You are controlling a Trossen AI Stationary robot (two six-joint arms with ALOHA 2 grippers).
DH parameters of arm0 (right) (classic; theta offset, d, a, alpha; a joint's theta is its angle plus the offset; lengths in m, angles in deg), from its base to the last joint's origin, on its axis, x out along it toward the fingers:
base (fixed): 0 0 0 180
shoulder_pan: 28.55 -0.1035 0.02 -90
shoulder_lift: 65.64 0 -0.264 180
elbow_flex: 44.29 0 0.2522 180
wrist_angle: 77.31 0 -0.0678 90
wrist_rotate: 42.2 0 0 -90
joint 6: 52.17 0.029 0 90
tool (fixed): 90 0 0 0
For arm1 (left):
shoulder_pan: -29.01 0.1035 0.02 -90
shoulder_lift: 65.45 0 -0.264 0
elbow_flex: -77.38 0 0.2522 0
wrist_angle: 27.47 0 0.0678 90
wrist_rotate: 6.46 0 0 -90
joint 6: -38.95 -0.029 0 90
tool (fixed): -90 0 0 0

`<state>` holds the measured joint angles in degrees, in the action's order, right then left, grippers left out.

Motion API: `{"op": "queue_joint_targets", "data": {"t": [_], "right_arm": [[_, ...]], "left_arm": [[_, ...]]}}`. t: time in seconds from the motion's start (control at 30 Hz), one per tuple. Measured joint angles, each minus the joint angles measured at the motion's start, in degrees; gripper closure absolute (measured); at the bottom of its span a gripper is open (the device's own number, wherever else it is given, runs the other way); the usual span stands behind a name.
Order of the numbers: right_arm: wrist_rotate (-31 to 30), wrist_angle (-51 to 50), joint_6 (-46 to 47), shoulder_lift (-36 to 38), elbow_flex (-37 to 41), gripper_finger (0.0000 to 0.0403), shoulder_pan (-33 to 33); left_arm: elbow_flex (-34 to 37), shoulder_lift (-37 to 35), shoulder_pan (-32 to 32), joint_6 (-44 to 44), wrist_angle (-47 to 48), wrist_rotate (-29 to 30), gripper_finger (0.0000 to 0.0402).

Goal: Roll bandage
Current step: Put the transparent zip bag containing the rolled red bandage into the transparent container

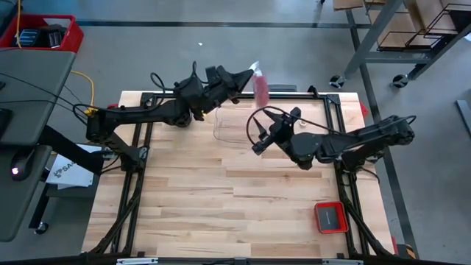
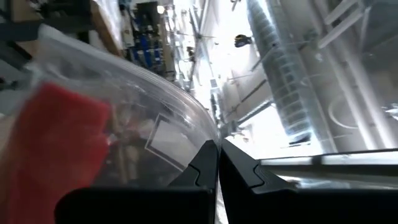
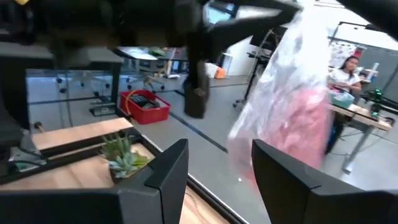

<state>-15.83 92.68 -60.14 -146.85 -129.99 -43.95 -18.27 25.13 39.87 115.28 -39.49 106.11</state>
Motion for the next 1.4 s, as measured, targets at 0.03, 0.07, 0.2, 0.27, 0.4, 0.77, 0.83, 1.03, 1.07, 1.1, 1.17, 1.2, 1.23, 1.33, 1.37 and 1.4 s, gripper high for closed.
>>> {"op": "queue_joint_targets", "data": {"t": [0.03,0.07,0.2,0.27,0.4,0.77,0.83,1.03,1.07,1.1,1.17,1.2,1.23,1.33,1.37,1.4], "right_arm": [[0.3,0.37,-0.02,-0.37,0.0,0.0236,0.0],[0.3,0.9,-0.03,-0.8,0.0,0.0236,0.0],[0.09,2.14,-0.11,-2.37,0.0,0.0236,0.04],[-1.36,3.82,-1.57,-3.09,0.0,0.0236,0.02],[-3.77,9.37,-8.12,-3.63,0.0,0.0236,0.02],[-3.62,15.28,-13.51,-3.65,0.0,0.0236,0.05],[-3.68,15.41,-13.51,-3.65,0.0,0.0236,0.13],[-3.81,17.47,-13.55,-3.65,0.0,0.0236,0.13],[-3.81,17.53,-13.55,-3.65,0.0,0.0236,0.13],[-3.81,17.59,-13.55,-3.65,0.0,0.0236,0.13],[-3.83,17.97,-13.55,-3.65,0.0,0.0236,0.13],[-3.9,18.04,-13.55,-3.65,0.0,0.0238,0.13],[-4.13,18.05,-13.55,-3.65,0.0,0.0242,0.13],[-5.68,18.3,-13.55,-3.65,0.0,0.0271,0.13],[-6.51,18.77,-13.55,-3.65,0.0,0.0286,0.13],[-7.08,18.97,-13.55,-3.65,0.0,0.0303,0.15]], "left_arm": [[0.0,-0.01,-0.01,0.07,-0.5,-0.3,0.0401],[0.0,-0.02,-0.02,0.07,-1.12,-0.54,0.0401],[0.0,-0.02,-0.22,0.39,-1.54,-0.68,0.0401],[0.0,-0.02,-0.53,0.61,-1.75,-0.7,0.0401],[0.0,-0.02,-0.98,1.52,-1.77,-1.03,0.0401],[0.0,-0.02,-1.25,4.71,-4.24,-2.79,0.0401],[0.0,-0.02,-1.52,5.65,-4.16,-2.93,0.0401],[0.0,-0.02,-2.09,6.08,-4.13,-2.97,0.0401],[0.0,-0.02,-2.09,6.1,-4.09,-2.97,0.0401],[0.0,-0.02,-2.09,6.11,-4.12,-2.97,0.0401],[0.0,-0.02,-2.09,6.08,-4.15,-2.97,0.0401],[0.0,-0.02,-2.09,6.11,-4.13,-2.96,0.0401],[0.0,-0.02,-2.09,6.11,-4.1,-2.97,0.0401],[0.02,-0.02,-2.26,6.08,-4.08,-2.95,0.0401],[0.02,-0.02,-2.27,6.08,-4.11,-2.96,0.0401],[0.02,-0.02,-2.28,6.08,-4.07,-2.96,0.0401]]}}
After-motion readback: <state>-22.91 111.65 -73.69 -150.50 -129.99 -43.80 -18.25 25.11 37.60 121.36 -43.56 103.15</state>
